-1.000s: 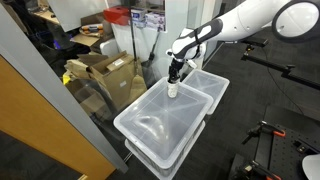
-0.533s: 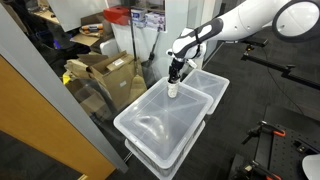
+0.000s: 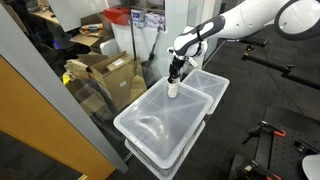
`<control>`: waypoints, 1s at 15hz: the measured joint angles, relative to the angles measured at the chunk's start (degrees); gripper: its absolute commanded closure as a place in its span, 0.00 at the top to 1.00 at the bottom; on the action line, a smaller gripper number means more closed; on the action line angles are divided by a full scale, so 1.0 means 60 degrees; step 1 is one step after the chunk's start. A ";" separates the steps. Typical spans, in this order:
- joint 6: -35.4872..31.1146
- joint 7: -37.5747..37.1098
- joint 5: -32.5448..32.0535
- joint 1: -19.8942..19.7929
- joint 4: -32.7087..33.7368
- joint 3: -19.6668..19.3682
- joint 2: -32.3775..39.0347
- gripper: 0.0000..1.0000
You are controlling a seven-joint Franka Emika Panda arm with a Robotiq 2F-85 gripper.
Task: Remove the marker from the mug cup and place it on the table
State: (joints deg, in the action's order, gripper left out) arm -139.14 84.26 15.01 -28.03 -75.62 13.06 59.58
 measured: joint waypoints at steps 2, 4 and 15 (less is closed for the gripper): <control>0.0000 0.0002 0.0031 -0.0047 -0.0024 0.0029 -0.0076 0.05; 0.0000 0.0020 0.0089 -0.0117 -0.0076 0.0096 -0.0180 0.05; -0.0041 0.0950 0.1144 -0.0392 -0.1792 0.0267 -0.1879 0.05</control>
State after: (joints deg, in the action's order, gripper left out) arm -139.39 89.96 21.87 -30.38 -86.38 14.66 48.31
